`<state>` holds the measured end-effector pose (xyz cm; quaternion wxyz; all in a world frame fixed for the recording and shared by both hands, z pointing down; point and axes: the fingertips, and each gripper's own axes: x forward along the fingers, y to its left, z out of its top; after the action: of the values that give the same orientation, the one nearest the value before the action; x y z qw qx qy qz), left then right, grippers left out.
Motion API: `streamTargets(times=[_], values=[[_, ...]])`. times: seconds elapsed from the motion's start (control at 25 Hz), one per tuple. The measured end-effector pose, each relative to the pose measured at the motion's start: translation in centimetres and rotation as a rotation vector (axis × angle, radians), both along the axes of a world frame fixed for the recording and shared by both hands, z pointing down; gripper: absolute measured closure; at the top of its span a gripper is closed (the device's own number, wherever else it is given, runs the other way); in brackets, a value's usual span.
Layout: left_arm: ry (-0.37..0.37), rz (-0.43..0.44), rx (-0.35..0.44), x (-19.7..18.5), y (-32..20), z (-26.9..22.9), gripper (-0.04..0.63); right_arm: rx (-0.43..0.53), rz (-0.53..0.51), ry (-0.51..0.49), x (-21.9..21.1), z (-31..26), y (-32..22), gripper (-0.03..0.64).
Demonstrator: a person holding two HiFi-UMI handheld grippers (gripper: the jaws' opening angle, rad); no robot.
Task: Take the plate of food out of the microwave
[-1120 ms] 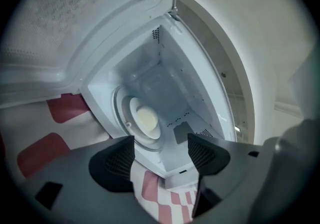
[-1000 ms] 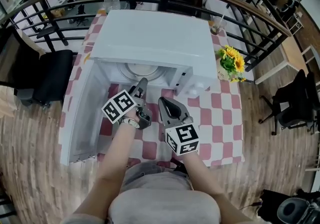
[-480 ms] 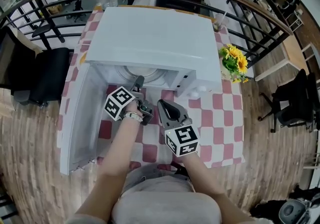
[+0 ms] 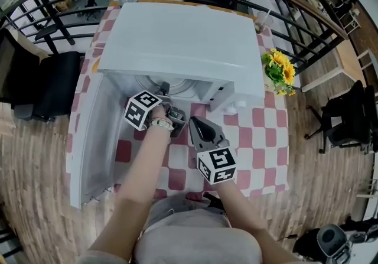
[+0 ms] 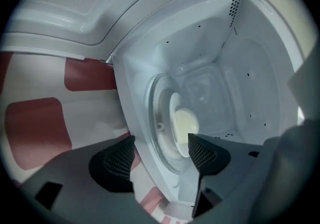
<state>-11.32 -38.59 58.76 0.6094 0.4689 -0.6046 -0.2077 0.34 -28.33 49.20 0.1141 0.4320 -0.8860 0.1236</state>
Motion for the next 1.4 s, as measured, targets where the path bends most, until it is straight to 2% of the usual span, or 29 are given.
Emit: streamTargets(times=[0.16, 0.52, 0.84, 1.16, 1.4], values=[[-0.031, 0.007, -0.074, 0.1, -0.2, 0.4, 0.272, -0.022, 0.032, 0.0, 0.9, 0.6, 0.0, 0.594], [-0.049, -0.075, -0.189, -0.3, -0.4, 1.2, 0.272, -0.035, 0.054, 0.002, 1.5, 0.9, 0.0, 0.594], [-0.015, -0.128, -0.194, -0.7, -1.1, 2.2, 0.256, -0.04, 0.055, 0.011, 2.0, 1.2, -0.1, 0.594], [0.0, -0.099, -0.176, -0.6, -1.0, 2.4, 0.249, -0.04, 0.053, 0.008, 1.9, 1.2, -0.1, 0.594], [0.048, -0.08, -0.155, -0.5, -0.6, 2.7, 0.249, -0.037, 0.049, 0.011, 1.6, 1.1, 0.4, 0.594]])
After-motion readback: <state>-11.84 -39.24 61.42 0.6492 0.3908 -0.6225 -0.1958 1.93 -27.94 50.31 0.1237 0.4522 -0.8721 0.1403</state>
